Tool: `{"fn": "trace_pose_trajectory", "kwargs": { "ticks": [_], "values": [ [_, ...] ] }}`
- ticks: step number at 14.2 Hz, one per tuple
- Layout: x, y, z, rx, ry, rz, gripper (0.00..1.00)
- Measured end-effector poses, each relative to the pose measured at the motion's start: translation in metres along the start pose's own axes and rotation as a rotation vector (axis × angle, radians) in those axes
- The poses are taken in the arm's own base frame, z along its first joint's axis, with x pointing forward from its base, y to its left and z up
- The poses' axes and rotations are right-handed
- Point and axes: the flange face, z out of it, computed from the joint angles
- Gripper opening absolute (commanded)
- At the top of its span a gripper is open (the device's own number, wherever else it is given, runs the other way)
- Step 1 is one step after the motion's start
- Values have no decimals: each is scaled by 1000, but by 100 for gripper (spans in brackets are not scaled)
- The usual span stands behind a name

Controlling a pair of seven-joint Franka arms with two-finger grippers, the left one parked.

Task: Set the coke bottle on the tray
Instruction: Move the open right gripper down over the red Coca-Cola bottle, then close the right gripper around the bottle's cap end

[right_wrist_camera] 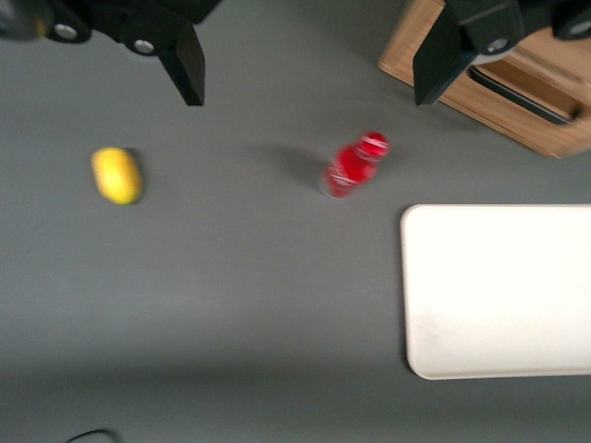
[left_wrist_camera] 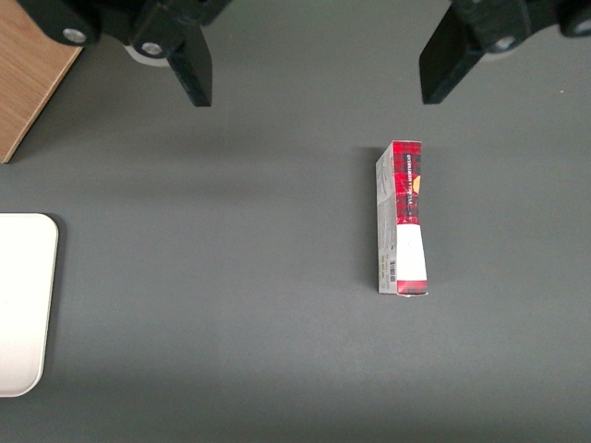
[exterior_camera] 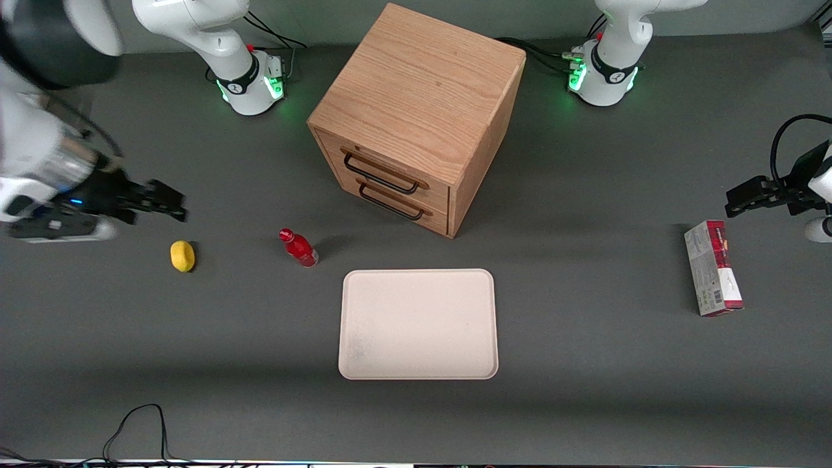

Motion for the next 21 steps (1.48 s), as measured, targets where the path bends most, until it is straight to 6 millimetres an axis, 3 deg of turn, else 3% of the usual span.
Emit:
{"fn": "trace_pose_trajectory", "kwargs": {
  "ticks": [1, 3, 9, 12, 17, 18, 19, 21],
  "values": [
    [-5, -23, 23, 2, -6, 3, 100],
    [-16, -44, 67, 5, -4, -11, 100],
    [-58, -32, 174, 7, 36, -16, 100],
    [-70, -32, 202, 21, 86, -24, 100],
    [-72, -50, 226, 42, 121, -46, 98],
    [-73, -54, 234, 38, 114, -57, 90],
    [-74, -56, 239, 33, 112, -67, 73],
    [-74, -56, 247, 22, 104, -77, 17]
  ]
}}
